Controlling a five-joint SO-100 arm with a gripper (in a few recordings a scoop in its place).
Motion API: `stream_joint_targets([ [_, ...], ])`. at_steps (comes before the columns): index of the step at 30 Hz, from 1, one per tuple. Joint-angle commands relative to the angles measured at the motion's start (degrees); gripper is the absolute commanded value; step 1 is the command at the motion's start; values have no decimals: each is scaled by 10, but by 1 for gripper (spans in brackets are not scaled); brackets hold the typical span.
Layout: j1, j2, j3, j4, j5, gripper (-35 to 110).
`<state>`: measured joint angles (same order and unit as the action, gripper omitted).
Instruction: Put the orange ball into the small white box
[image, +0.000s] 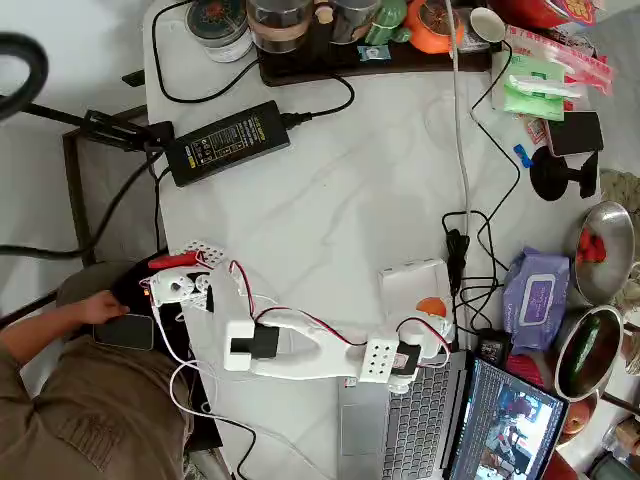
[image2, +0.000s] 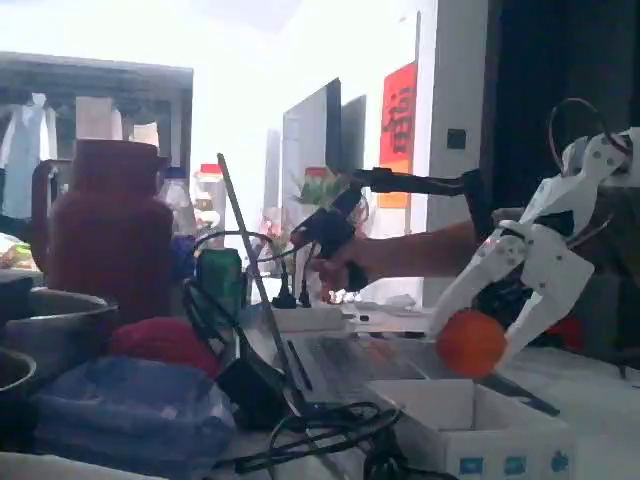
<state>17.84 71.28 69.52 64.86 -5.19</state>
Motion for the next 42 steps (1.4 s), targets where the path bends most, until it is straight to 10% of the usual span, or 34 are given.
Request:
stream_joint_targets([
  [1,5,10,-10,9,-8,33],
  [42,1,225,-8,190,-1,34],
])
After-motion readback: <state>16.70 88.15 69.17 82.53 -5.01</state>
